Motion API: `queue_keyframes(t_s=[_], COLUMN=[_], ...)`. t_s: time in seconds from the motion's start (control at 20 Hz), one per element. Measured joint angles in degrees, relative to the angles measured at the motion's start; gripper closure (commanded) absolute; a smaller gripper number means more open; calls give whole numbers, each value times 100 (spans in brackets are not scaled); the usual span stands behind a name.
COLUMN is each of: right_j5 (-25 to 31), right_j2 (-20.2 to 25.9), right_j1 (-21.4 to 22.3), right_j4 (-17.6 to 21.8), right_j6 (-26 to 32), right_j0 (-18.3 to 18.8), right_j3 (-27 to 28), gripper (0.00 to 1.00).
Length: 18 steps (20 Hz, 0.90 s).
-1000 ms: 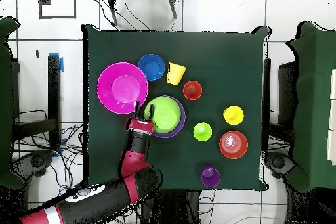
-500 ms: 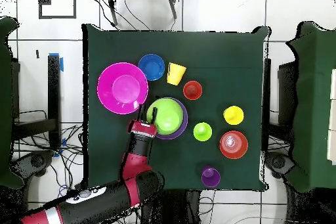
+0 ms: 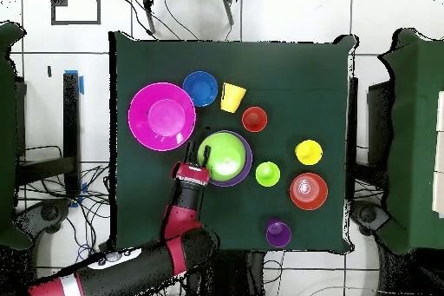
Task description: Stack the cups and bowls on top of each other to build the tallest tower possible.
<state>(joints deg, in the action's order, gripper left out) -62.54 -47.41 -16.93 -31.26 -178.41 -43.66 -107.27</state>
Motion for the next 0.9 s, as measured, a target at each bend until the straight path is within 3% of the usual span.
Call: queue_keyframes(t_s=[0.55,0.9], right_j5=[1,2], right_j2=[0,0], right_j1=[68,420], right_j4=[260,968], right_j6=[0,0], right_j0=[3,14], right_j3=[-129,-323], gripper=[0,0])
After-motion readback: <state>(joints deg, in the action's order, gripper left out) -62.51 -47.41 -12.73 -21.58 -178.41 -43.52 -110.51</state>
